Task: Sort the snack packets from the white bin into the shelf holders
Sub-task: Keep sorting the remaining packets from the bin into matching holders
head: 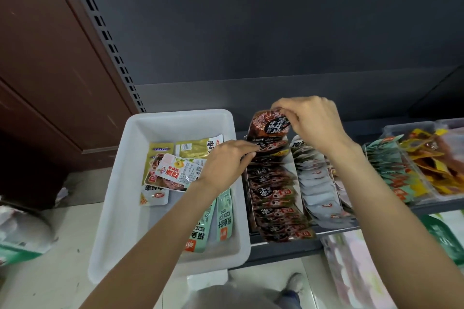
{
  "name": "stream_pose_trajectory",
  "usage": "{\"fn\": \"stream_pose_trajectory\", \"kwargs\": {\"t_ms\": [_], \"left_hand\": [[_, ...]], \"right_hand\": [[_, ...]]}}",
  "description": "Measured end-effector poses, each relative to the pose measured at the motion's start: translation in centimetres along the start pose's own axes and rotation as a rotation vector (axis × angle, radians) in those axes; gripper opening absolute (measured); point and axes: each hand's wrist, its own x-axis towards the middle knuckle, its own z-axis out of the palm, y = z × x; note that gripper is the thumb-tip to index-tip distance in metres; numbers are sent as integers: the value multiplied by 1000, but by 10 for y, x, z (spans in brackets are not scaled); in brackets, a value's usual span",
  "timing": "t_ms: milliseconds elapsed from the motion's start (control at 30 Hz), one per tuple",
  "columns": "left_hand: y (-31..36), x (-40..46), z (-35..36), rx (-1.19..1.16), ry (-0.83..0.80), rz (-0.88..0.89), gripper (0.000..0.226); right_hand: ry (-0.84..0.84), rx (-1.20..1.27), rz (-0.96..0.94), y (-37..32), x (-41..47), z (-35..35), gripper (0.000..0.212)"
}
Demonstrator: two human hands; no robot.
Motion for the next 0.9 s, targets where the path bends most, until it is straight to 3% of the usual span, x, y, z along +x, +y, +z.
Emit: {"fn": "stream_pose_trajectory", "kwargs": {"t_ms": [233,500,700,800,900], "left_hand": [[-4,-2,1,-59,-3,-11,20],[-1,3,-1,-73,12,-57,18],[1,5,-3,-57,11,-37,18],[1,6,-4,-97,-2,-96,16],[3,12,-9,-293,31,-326,17]], "right_hand": [[42,-83,33,-8,6,15,26],[73,214,299,22,5,0,17],[-156,202,173,28,22,8,22],[-96,68,26,24,28,12,25],[42,-24,-124,20,23,16,34]]}}
